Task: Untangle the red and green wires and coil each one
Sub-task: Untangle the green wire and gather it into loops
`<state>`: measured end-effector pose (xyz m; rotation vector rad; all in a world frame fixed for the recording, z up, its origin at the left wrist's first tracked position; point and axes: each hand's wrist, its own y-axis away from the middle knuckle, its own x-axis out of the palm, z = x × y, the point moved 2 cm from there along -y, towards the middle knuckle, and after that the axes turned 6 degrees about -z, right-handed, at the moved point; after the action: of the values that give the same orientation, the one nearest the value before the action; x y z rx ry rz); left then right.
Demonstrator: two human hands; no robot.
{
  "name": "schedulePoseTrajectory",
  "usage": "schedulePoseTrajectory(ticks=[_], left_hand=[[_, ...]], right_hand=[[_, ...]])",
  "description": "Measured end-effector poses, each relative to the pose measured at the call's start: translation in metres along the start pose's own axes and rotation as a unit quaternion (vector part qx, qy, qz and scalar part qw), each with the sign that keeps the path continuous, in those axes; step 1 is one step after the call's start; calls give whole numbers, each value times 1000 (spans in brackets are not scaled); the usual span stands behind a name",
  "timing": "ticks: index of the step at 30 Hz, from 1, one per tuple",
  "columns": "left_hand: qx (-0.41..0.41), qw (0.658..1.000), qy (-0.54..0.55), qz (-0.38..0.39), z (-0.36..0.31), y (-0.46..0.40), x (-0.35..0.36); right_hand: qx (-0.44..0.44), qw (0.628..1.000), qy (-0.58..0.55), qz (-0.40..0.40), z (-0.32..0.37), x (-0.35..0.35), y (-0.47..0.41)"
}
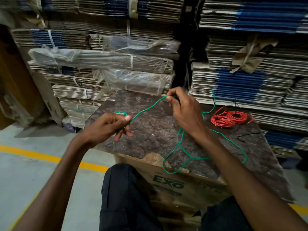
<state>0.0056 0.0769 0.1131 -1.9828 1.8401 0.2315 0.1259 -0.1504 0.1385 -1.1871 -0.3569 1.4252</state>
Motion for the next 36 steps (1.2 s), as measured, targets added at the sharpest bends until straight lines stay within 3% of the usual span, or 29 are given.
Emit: schedulePoseTrajectory(ticks=[3, 6, 10, 21, 26, 31, 36], left_hand=[[-26, 995, 91, 16, -4, 8, 4], [-22, 982, 187, 17, -8, 9, 11], [-23, 948, 317, 20, -17, 6, 27], [54, 865, 498, 25, -35, -17, 34], [68, 861, 504, -11, -36, -29, 25], [72, 885, 443, -124, -30, -37, 17], [91, 958, 185, -201, -26, -39, 26]], right_hand=[[22, 1000, -15, -10, -9, 14, -6], [103, 990, -97, 16, -21, 30, -7], [278, 929, -241, 41, -36, 44, -1], [293, 900, -252, 203, -16, 57, 42], [320, 872, -286, 237, 9, 59, 76], [226, 909, -206, 282, 27, 44, 99], [156, 937, -127, 286, 33, 23, 95]])
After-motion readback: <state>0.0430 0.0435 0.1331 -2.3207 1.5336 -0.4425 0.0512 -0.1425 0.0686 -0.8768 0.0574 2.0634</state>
